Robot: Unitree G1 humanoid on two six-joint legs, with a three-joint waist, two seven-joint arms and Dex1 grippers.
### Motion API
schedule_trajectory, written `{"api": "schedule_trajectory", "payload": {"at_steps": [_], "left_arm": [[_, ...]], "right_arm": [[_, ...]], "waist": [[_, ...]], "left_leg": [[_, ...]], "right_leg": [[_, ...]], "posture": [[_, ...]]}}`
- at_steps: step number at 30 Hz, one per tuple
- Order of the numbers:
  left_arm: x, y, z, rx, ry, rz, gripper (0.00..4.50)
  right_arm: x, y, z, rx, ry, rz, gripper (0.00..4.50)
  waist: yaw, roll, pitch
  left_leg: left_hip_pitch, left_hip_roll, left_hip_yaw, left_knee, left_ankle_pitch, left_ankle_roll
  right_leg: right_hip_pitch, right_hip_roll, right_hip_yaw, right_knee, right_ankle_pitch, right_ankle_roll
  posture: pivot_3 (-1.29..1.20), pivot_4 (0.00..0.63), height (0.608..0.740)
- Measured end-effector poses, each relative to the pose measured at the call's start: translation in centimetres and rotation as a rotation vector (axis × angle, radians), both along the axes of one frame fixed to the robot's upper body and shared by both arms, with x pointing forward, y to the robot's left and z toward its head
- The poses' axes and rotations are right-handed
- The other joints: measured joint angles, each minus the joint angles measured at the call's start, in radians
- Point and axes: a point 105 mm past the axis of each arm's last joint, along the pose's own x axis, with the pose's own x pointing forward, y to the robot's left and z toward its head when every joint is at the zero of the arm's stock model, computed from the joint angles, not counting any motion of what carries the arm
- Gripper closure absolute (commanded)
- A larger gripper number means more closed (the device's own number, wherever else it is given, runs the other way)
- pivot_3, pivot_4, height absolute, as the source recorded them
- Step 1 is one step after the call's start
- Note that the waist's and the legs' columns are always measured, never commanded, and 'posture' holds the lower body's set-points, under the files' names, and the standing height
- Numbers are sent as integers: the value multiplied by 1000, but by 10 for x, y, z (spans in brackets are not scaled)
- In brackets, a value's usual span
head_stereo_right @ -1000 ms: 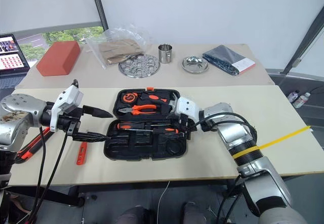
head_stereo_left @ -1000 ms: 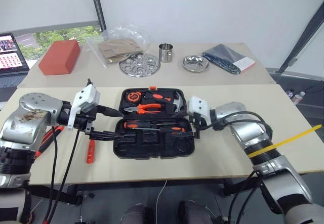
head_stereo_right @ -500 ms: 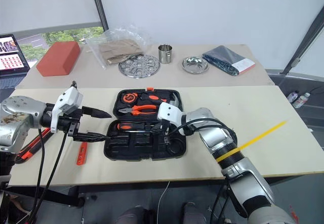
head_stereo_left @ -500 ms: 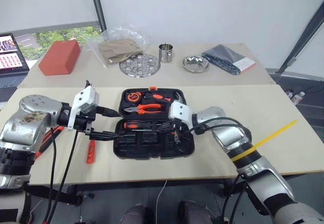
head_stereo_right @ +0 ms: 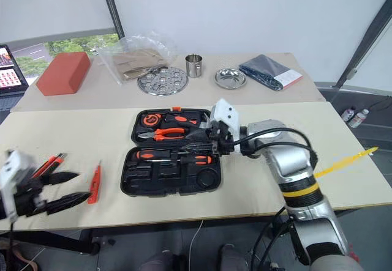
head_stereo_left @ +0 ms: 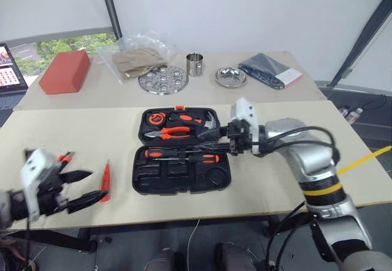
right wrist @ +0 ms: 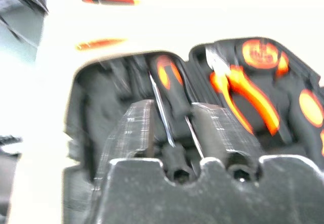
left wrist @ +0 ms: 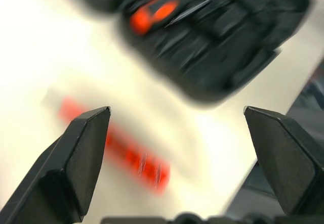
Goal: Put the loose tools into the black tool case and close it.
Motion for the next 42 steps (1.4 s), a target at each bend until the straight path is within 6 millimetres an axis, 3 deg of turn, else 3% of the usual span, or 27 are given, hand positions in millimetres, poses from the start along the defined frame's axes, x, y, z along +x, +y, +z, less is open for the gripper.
{"api": "schedule_trajectory", "payload": {"at_steps": [4, 5, 7, 11, 17, 24, 27, 36, 39, 42], "left_arm": [[-30, 15, -13, 2, 52, 165, 0], [-29, 16, -14, 12, 58, 190, 0], [-25, 16, -13, 21, 57, 226, 0], [9, 10, -7, -6, 72, 299, 0], [51, -8, -10, -48, 189, 347, 0], [76, -27, -29, 24, 295, 326, 0], [82, -29, -32, 63, 304, 330, 613], [97, -11, -37, 129, 260, 323, 4015], [106, 2, -28, 153, 220, 227, 4075], [119, -8, 23, 187, 36, -48, 4075]], "right_arm": [[-15, -5, -1, -10, 36, 32, 122], [-17, -5, -1, -10, 42, 37, 42], [-21, -3, 0, -7, 36, 50, 42], [-26, -2, 0, -6, 27, 49, 42], [-27, -2, -3, -8, 10, 11, 42], [-30, -8, -13, -19, 14, -40, 42], [-31, -8, -13, -21, 3, -50, 0], [-45, -25, -11, -35, 37, -60, 0], [-61, -38, -14, -63, 95, -37, 0], [-72, -45, -16, -80, 124, -39, 0]], "waist": [[9, -2, -1], [21, -2, -1], [34, -2, -1], [56, -3, -2], [47, -9, -5], [35, -9, -5], [37, -8, -5], [50, -3, -8], [53, -4, -7], [54, -9, -6]], "left_leg": [[0, 0, 0, 0, -5, -8], [1, 0, 0, 0, -5, -9], [1, 0, -1, 1, -3, -11], [3, -1, -2, 1, -1, -12], [0, -1, 0, 0, 1, -9], [1, 0, 0, -2, 2, -9], [3, -1, 1, -2, 0, -13], [7, 0, 0, -3, 0, -14], [1, 0, 0, -3, 0, -15], [-4, 0, -1, -2, 1, -15]], "right_leg": [[0, -2, 0, 0, 0, -1], [-1, -3, -1, 0, 1, -1], [-2, -8, -1, 0, 3, -4], [-1, -5, -2, 0, 5, -2], [0, 2, -2, 1, 9, -4], [0, 3, -1, 1, 5, -5], [1, 2, 0, 2, 5, -5], [4, -5, 1, 2, 5, -6], [-3, -7, -2, 2, 5, -8], [-5, -7, -6, -1, 6, -9]], "posture": [[0, 150, 734], [0, 150, 734], [0, 150, 734], [0, 150, 734], [0, 150, 734], [0, 150, 734], [0, 150, 734], [0, 150, 734], [0, 150, 734], [0, 150, 734]]}}
